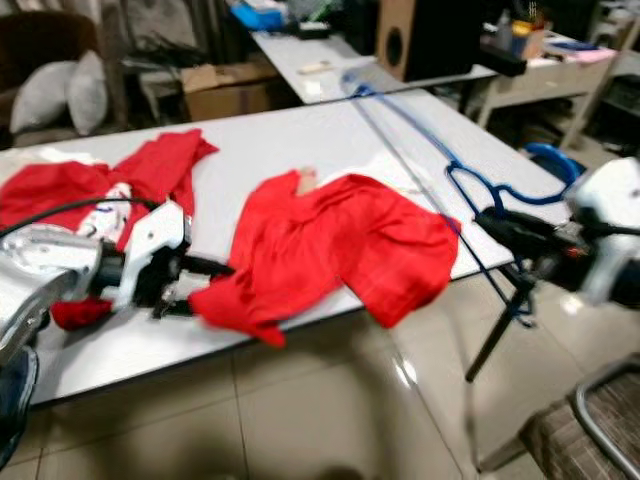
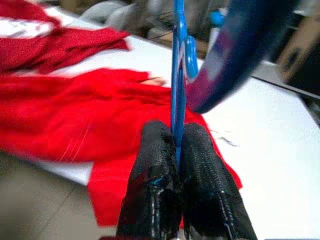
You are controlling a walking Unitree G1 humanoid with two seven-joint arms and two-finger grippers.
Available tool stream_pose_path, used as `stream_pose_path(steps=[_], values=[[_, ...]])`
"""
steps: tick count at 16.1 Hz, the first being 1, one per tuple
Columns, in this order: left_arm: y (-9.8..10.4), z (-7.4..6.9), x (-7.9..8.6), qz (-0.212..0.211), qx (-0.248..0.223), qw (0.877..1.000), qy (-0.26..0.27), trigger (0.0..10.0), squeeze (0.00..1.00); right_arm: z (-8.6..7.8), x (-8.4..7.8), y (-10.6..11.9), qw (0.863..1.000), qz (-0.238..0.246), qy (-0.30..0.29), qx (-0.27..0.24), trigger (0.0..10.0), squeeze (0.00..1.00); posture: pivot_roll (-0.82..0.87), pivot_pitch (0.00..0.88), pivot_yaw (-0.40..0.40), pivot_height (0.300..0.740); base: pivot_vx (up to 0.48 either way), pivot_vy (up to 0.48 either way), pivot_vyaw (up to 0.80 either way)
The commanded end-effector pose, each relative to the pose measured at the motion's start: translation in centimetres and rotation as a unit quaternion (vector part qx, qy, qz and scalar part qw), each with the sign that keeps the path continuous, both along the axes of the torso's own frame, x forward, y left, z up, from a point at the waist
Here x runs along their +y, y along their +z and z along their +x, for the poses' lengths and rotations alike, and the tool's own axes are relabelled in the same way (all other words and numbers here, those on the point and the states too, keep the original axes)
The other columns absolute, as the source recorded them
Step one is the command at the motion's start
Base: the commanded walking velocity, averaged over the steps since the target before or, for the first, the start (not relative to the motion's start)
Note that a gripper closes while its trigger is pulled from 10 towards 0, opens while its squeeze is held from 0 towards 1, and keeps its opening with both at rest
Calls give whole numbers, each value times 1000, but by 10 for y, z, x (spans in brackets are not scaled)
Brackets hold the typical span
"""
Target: Hang hanger
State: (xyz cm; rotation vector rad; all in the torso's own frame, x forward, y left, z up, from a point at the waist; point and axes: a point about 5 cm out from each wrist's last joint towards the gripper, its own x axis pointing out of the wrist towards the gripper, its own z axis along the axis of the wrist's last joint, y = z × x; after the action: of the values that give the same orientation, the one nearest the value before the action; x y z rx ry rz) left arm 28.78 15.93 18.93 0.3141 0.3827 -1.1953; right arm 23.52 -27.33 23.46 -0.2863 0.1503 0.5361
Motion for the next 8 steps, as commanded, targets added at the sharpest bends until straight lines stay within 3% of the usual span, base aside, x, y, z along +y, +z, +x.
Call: stream_pose_path(steps=[1,2,3,5,7,8], values=[[8,8,9,15,-44,998,41,10000,1000,5,2,-1,999,3,-36,-9,10000,0,-105,0,75,740,0,0,0],[7,15,10,37,-71,994,70,10000,1000,7,4,-5,998,12,-55,-13,10000,0,-105,0,75,740,0,0,0],[13,33,10,49,-131,977,158,10000,1000,11,11,-13,994,41,-101,-22,10000,0,-105,0,81,740,0,0,0],[21,37,4,10,-158,969,187,10000,1000,10,26,-16,993,69,-94,-26,10000,0,-105,0,81,740,0,0,0],[26,46,5,-33,-188,944,269,10000,1000,8,41,-25,992,84,-93,-24,10000,0,-112,0,92,740,0,0,0],[22,46,4,-31,-177,947,267,10000,1000,7,45,-27,992,85,-88,-21,10000,0,-113,0,93,740,0,0,0]])
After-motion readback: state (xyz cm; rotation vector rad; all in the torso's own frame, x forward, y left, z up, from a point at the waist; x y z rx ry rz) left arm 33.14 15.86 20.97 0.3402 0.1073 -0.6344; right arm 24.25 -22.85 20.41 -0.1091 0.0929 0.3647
